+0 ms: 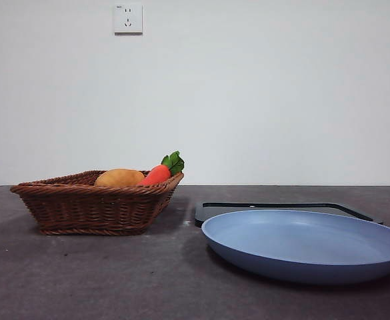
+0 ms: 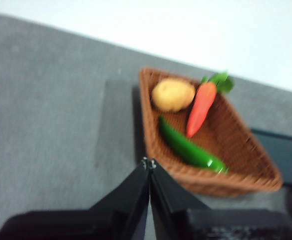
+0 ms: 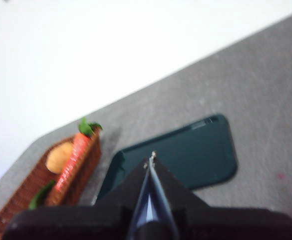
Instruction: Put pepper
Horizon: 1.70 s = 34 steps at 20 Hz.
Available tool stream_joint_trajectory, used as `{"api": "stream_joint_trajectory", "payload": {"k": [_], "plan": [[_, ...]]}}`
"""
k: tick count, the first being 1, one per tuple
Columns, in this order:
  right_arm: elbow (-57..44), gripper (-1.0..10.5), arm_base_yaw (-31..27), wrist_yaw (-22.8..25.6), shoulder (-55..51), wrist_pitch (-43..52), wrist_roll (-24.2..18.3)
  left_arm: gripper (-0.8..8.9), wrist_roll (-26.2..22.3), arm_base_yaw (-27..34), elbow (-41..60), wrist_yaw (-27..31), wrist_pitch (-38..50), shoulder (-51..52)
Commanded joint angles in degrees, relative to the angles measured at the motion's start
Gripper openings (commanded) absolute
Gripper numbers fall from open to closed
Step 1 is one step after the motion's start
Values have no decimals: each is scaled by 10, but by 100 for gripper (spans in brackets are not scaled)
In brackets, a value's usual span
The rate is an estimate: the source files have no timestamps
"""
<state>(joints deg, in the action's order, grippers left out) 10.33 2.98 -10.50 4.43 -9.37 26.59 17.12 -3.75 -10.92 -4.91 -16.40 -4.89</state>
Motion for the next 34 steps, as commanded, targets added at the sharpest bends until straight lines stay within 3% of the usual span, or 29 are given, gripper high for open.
{"api": "stream_joint_trajectory", "payload": {"k": [1,4,13,22,26,27,30,32,34], "plan": [[42,5,2,-1,31,-17,-5,6,5,1,-40,-6,-9,-35],[100,5,2,-11,79,-59,-36,6,2,1,-85,-22,-22,-87],[303,5,2,-90,237,-253,-159,6,-91,1,-229,-132,-110,-243],[454,5,12,-91,373,-494,-287,6,-142,0,-323,-212,-238,-325],[454,15,12,-90,403,-512,-297,11,-142,0,-325,-212,-245,-327],[454,15,12,-90,407,-512,-296,27,-141,0,-325,-212,-246,-327],[454,176,12,-90,412,-511,-296,317,-139,0,-325,-211,-246,-327],[454,292,12,-90,414,-511,-294,362,-139,0,-325,-211,-246,-327],[454,299,12,-90,420,-511,-294,362,-139,0,-325,-214,-246,-327]]}}
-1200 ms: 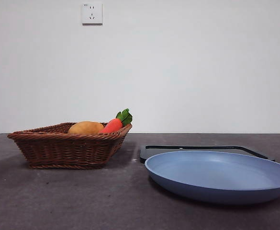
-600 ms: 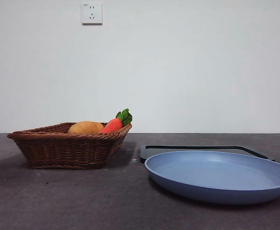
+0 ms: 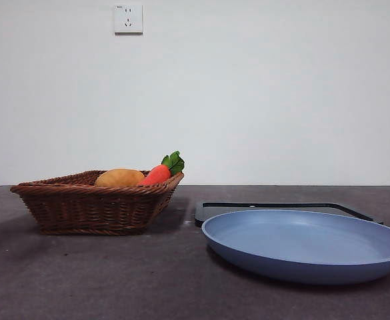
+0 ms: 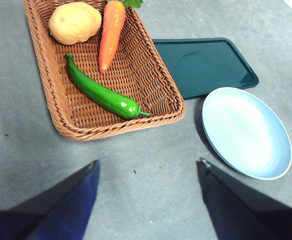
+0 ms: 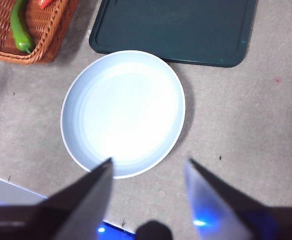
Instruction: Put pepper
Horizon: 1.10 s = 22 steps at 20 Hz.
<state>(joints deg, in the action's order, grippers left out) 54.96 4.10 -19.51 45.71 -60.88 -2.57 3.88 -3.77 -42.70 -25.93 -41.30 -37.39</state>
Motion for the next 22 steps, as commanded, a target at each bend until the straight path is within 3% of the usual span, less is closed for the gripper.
{"api": "stream_joint_trajectory", "payload": {"k": [1,6,12,22], "plan": [[8,299,1,0,13,6,-3,362,-7,0,-8,-10,4,-2],[8,299,2,-13,85,59,4,362,-7,0,-8,-16,10,-2],[8,298,12,-15,247,132,8,362,-7,0,-8,-16,10,-2],[8,297,22,-11,448,208,-15,362,-4,0,-8,-15,25,-2]]}}
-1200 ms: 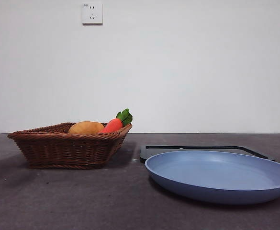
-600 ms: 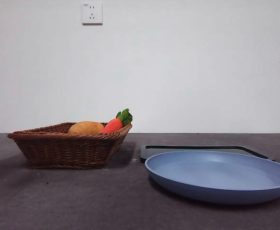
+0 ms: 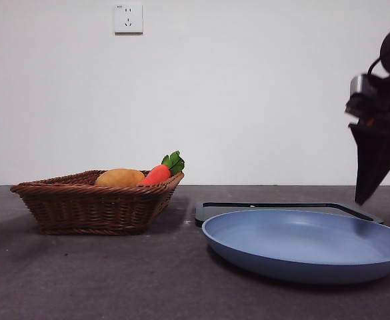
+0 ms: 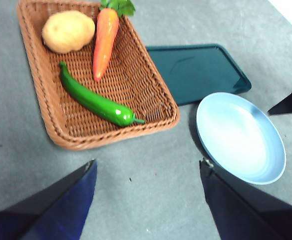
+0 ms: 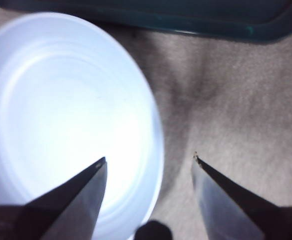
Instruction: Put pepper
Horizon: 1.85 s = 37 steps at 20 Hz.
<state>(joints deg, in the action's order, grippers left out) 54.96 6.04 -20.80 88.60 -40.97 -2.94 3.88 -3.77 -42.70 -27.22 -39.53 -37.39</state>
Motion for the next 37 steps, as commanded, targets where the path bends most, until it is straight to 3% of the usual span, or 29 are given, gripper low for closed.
{"api": "stream_joint_trajectory", "payload": {"k": [1,7,11,15,19,24,30,37], "plan": [[8,296,4,2,31,17,-12,362,-2,0,-8,-2,9,-3],[8,216,19,1,75,45,-20,362,10,0,-8,0,18,-3],[8,2,20,1,81,50,-20,362,12,0,-8,0,18,-3],[8,6,18,0,76,48,-4,362,27,0,-9,2,23,-22],[8,5,19,-3,21,43,5,361,71,-23,-10,5,66,-81],[8,5,18,-1,-108,28,8,361,100,-90,-94,123,75,-227],[8,5,14,2,-236,8,7,361,101,-133,-282,222,-5,-466],[8,6,11,1,-296,-9,7,361,160,-139,-402,231,-55,-649]]}}
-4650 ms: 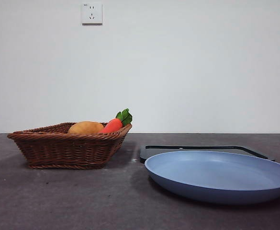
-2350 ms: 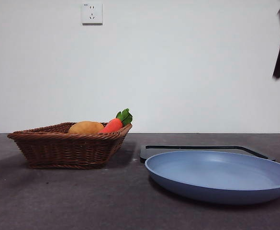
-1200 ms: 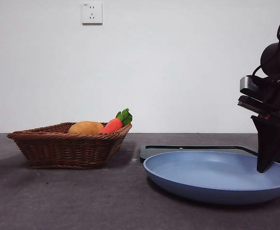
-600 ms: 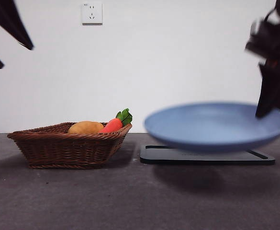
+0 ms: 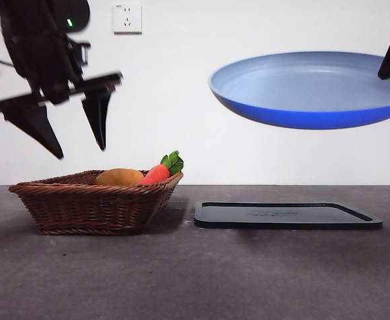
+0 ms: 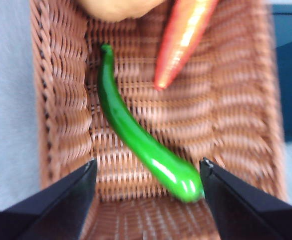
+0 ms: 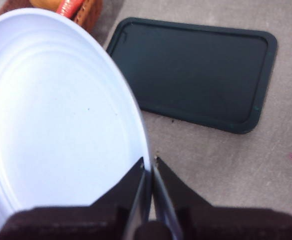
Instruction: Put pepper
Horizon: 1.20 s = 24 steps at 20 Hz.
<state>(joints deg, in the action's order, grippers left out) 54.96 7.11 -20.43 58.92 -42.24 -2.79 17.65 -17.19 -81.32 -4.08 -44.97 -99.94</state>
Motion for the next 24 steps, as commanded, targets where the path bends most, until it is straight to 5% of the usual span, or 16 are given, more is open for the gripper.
{"api": "stream_joint_trajectory", "payload": {"k": [1,17,24], "plan": [[8,5,0,-3,0,2,6,361,24,-7,-16,-1,7,-34],[8,6,0,-7,0,2,1,360,71,-23,-16,11,61,-143],[8,6,0,-7,0,2,-1,176,105,-23,-16,6,67,-148]]}}
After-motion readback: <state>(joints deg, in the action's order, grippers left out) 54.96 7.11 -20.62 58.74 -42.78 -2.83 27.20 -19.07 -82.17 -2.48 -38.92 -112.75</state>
